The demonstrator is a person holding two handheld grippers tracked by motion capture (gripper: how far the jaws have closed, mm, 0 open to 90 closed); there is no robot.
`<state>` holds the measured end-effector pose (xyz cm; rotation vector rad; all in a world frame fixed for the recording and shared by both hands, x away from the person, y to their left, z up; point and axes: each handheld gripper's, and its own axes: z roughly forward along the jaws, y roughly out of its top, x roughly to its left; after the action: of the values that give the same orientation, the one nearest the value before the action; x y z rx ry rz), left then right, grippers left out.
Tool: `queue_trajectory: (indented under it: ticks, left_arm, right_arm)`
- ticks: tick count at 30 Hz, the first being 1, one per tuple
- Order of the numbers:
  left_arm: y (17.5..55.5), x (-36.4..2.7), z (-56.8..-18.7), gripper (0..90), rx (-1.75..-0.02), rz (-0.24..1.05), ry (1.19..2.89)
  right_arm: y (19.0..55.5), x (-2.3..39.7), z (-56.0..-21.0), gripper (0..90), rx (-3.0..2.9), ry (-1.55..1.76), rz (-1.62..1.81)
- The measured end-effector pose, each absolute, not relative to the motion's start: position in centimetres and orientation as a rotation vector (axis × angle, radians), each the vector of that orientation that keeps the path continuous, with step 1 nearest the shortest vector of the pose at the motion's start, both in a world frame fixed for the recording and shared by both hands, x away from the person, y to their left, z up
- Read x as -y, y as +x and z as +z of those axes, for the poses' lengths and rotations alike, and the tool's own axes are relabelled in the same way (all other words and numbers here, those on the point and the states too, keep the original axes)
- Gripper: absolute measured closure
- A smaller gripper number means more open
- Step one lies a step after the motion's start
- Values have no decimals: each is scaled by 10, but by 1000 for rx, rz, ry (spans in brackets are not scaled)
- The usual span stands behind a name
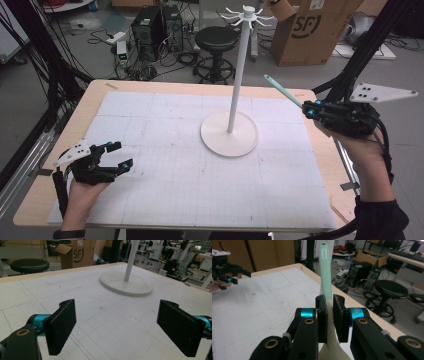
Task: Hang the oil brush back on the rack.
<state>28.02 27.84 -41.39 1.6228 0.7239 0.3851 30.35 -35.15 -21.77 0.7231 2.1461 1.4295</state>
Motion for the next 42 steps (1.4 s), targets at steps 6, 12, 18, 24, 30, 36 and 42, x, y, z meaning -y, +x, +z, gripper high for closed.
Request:
queue_trajectory:
  ticks: [6,12,18,24,30,36,42]
  left_arm:
    - [280,-278,-414,165,-726,379,1622]
    - [280,-278,-414,165,-723,378,1619]
    - [280,-278,-414,166,-722,377,1618]
    - [281,-278,-415,166,-723,374,1624]
    - [281,-278,-414,167,-725,371,1618]
    - [281,-278,-415,167,-724,371,1623]
    - [281,-278,-415,167,-728,367,1627]
  right_arm:
    - [302,353,-195,831,-2124,706,1420]
    - [300,352,-175,832,-2111,696,1405]
    - [299,351,-159,831,-2086,694,1412]
    - [298,350,-146,832,-2054,682,1429]
    - [303,344,-139,831,-2035,678,1425]
    - [308,338,-132,831,-2024,677,1430]
    - [312,334,-130,831,-2008,681,1427]
